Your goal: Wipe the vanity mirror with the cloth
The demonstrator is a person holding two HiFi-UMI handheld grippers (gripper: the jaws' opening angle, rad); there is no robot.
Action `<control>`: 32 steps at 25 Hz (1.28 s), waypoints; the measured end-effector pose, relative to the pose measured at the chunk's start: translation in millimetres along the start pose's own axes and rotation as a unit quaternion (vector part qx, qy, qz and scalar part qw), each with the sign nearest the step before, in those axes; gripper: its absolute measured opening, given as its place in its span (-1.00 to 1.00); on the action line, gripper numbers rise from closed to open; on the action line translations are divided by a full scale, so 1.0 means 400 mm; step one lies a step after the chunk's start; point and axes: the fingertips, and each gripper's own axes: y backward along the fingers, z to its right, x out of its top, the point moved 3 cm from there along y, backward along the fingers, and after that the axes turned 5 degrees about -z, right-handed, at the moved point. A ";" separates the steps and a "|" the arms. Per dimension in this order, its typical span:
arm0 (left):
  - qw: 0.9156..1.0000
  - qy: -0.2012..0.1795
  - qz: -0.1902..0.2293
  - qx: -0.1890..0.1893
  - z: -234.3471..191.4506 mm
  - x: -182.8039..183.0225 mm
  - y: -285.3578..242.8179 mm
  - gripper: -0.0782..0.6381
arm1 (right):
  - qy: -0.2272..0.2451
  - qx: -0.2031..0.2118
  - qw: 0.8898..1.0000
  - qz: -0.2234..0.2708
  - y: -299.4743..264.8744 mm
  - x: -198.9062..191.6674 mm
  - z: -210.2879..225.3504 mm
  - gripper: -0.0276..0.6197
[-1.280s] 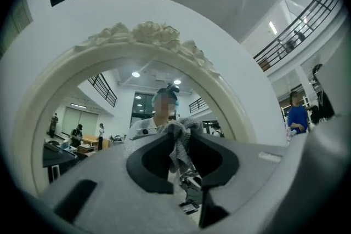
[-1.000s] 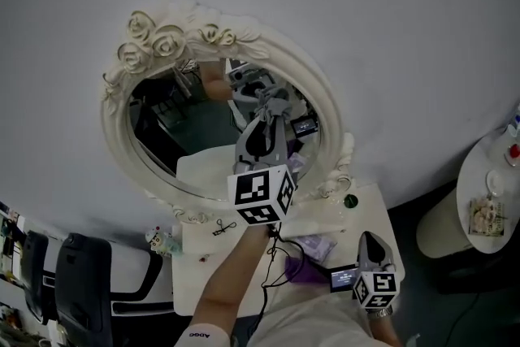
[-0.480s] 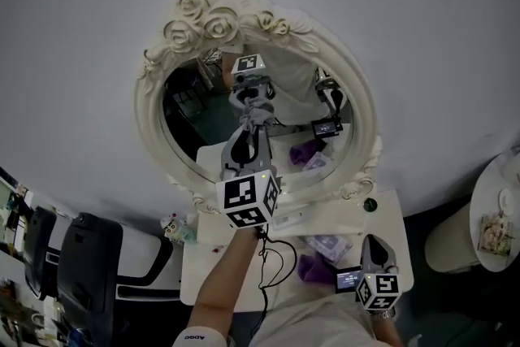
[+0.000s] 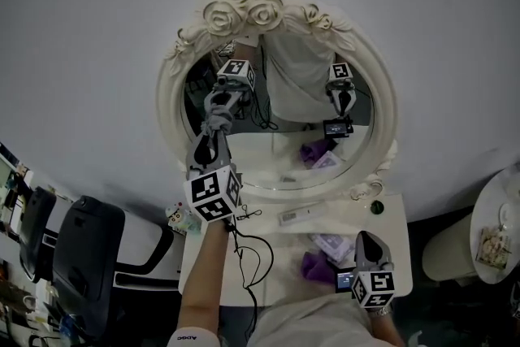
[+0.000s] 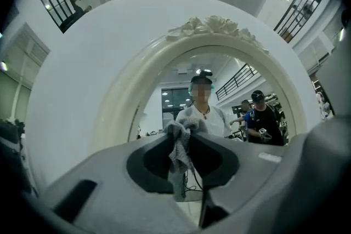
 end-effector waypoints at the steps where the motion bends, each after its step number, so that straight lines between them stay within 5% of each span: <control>1: 1.000 0.005 -0.002 0.010 -0.022 -0.007 0.001 -0.57 | 0.000 -0.001 1.000 0.000 0.001 0.000 0.001 -0.89; 4: 0.999 0.028 -0.004 0.019 -0.054 -0.025 0.014 -0.57 | -0.002 -0.004 1.000 -0.002 0.008 -0.006 0.011 -0.89; 8: 0.999 0.036 0.007 -0.021 0.025 -0.017 0.047 -0.57 | -0.008 -0.013 1.000 -0.004 0.019 -0.012 0.036 -0.89; 13: 0.993 0.028 0.023 -0.110 0.254 0.003 0.060 -0.57 | -0.018 -0.020 1.000 0.002 0.024 -0.012 0.059 -0.89; 21: 0.972 0.033 -0.011 -0.231 0.629 -0.051 0.018 -0.57 | -0.042 -0.055 0.998 0.009 0.078 -0.033 0.116 -0.89; 26: 0.970 0.026 -0.024 -0.240 0.696 -0.073 -0.011 -0.57 | -0.059 -0.093 0.994 0.011 0.128 -0.054 0.163 -0.89; 32: 0.981 0.013 -0.025 -0.194 0.541 -0.086 -0.021 -0.57 | -0.060 -0.101 0.993 0.001 0.128 -0.074 0.173 -0.89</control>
